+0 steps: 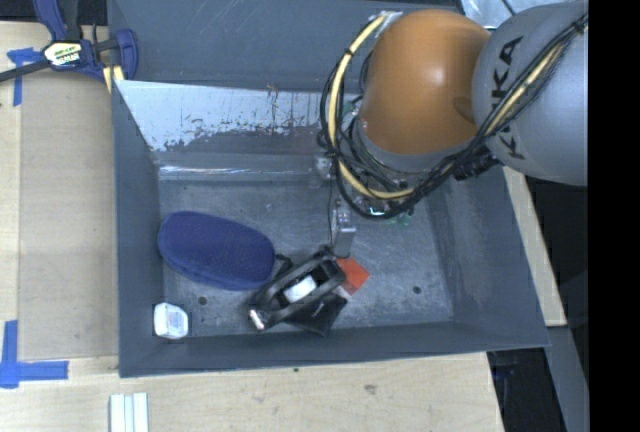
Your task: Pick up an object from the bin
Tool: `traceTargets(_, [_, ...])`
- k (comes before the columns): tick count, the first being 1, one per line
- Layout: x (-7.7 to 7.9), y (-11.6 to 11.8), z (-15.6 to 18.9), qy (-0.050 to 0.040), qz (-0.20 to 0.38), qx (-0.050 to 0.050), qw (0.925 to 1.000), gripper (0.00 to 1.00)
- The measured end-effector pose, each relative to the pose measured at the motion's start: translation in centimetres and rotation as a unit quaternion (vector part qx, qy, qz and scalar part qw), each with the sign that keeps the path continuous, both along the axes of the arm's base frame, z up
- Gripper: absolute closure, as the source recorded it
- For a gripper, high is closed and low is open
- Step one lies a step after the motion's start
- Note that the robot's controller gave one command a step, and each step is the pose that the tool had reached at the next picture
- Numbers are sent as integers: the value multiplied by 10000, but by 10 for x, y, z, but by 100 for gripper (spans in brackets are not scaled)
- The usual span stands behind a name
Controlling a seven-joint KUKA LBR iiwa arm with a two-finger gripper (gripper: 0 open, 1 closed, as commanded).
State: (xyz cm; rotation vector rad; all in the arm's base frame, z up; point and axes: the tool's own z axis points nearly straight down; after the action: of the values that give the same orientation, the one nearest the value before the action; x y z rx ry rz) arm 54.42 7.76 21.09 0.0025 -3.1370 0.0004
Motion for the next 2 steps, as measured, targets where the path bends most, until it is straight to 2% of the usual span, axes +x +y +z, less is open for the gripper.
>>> traceTargets(1, [-29,10,-55,-2,501,2,9987,0])
traceTargets(2, [-38,13,-131,178,2880,-4,9575,0])
